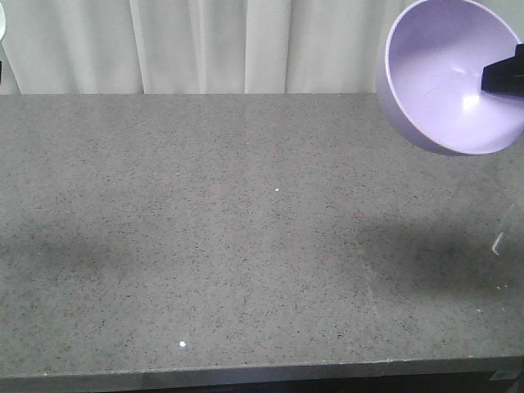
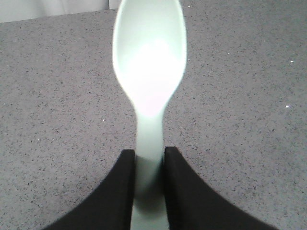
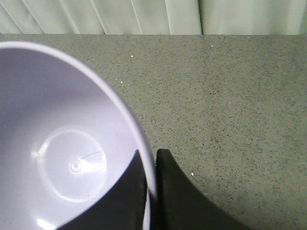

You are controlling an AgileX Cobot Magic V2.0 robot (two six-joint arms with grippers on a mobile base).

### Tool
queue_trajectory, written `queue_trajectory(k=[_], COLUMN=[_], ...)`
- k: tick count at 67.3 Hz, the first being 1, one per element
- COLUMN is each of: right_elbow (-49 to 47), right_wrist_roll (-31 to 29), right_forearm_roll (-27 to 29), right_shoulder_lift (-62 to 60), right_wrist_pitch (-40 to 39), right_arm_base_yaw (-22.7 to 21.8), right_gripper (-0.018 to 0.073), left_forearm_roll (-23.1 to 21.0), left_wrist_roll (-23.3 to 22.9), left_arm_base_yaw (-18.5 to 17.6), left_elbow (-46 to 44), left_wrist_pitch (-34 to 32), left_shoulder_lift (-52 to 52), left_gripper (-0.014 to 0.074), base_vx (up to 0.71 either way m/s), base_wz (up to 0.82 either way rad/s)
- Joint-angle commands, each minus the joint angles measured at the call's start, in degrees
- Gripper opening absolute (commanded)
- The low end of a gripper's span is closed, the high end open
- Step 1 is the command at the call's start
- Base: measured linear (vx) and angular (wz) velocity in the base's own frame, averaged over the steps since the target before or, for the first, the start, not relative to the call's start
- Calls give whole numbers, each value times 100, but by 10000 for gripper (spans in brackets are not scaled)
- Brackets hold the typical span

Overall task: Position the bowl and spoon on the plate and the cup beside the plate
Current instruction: 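Close the left gripper on the spoon handle and right gripper on bowl rim, lift both, then drive the base, holding spoon and bowl, toward the counter with the plate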

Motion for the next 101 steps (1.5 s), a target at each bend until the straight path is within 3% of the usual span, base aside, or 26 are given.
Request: queue_trajectory(k=[1, 101], right_elbow=[-164, -164], right_wrist_roll=[-38, -38], right_forearm_roll=[275, 275], right_shoulder_lift=[-132, -132], right_wrist_pitch=[-243, -243], right_arm_base_yaw=[-14, -14], right_gripper=[-6, -6], left_forearm_roll=[-133, -133], left_wrist_roll=[0, 0], left_arm_base_yaw=[-26, -26], left_elbow=[-125, -125], left_wrist_pitch=[-328, -328], left_shoulder_lift=[-137, -137], left_gripper=[-8, -8], base_vx=[-2, -1], base_wz=[-12, -28])
